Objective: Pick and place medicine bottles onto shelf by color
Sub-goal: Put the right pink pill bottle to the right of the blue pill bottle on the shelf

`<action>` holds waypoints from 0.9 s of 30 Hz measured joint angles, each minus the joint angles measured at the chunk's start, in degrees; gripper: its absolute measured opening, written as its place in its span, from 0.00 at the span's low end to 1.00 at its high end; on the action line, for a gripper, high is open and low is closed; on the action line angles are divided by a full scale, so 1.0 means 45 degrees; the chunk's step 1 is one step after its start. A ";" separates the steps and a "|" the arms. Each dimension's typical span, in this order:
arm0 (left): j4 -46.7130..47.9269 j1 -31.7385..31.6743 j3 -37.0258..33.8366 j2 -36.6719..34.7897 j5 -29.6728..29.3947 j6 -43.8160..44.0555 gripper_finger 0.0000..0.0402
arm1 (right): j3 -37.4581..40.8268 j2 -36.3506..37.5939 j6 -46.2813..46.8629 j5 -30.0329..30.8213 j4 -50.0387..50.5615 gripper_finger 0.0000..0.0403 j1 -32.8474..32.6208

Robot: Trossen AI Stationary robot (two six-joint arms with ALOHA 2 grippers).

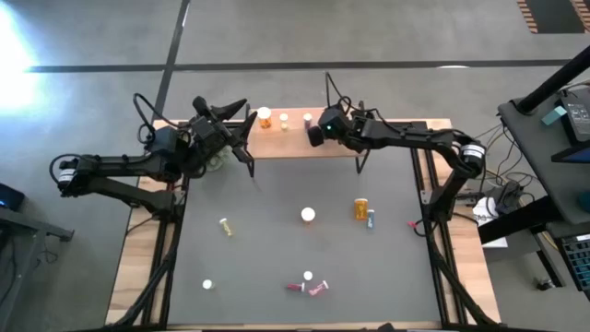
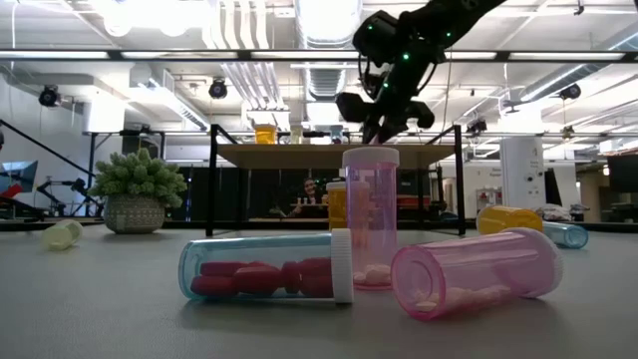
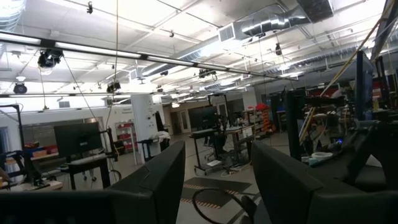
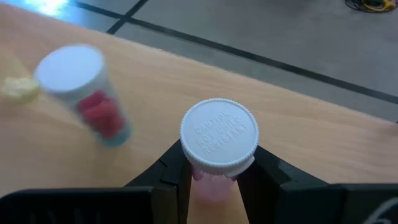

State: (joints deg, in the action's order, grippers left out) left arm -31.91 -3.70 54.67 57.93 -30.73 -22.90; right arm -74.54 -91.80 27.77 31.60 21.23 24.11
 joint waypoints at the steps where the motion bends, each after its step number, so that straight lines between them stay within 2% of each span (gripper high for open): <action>1: 0.0004 0.0000 -0.0007 0.0000 -0.0001 0.0000 0.42 | 0.0048 0.0058 -0.0001 0.0004 -0.0004 0.24 0.0057; 27: 0.0205 -0.0010 -0.0037 0.0000 -0.0003 0.0000 0.42 | 0.0151 -0.0182 -0.0302 -0.0031 -0.0316 0.25 0.0463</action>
State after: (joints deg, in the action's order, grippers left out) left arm -30.98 -3.75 54.50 57.93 -30.74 -22.90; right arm -73.87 -92.62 26.41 31.46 19.81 26.20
